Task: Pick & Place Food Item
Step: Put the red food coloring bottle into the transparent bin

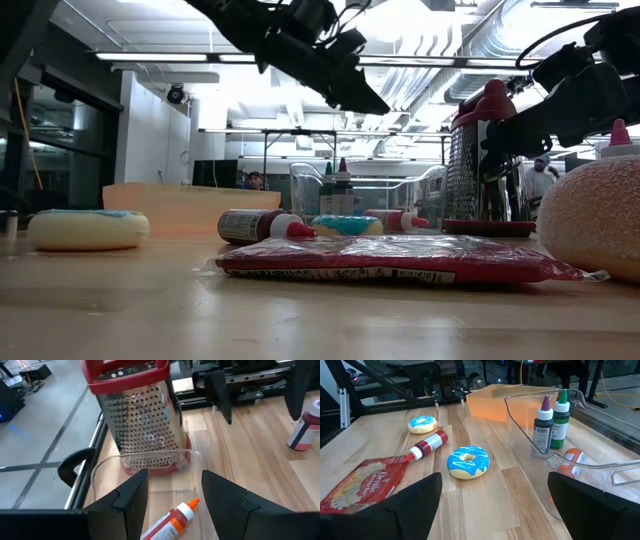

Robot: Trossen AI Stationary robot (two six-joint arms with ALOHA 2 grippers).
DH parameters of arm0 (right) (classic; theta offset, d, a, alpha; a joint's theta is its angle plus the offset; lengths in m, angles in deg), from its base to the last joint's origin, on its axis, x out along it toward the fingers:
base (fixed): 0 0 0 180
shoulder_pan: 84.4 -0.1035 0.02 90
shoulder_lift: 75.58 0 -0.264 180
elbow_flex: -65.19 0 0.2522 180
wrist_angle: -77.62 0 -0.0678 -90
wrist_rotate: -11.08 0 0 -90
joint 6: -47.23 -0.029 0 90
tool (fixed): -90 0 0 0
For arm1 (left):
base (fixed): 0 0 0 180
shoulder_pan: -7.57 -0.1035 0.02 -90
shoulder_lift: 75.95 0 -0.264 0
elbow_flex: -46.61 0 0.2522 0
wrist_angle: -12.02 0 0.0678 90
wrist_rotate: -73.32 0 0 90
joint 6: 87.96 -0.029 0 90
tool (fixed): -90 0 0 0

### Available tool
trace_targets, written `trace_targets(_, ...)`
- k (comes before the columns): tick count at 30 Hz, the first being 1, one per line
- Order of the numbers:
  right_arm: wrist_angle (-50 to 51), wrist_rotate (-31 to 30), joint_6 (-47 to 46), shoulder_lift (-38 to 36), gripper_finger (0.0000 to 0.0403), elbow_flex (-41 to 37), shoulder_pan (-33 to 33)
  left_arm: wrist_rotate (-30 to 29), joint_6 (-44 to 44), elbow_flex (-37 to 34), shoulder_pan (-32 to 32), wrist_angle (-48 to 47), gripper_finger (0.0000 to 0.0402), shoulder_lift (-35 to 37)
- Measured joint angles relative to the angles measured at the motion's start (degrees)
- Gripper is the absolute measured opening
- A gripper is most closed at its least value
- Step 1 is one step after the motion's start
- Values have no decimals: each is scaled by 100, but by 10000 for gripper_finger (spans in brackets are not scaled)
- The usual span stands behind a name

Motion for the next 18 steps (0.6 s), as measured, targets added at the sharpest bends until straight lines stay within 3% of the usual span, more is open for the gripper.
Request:
trace_targets(6,0,0,0,1,353,1,0,31,6,0,39,-179,177,0)
trace_targets(13,0,1,0,1,353,2,-1,804,20,-2,265,-1188,177,55)
trace_targets(18,0,0,0,1,353,-1,-2,758,188,-7,520,-1736,177,55)
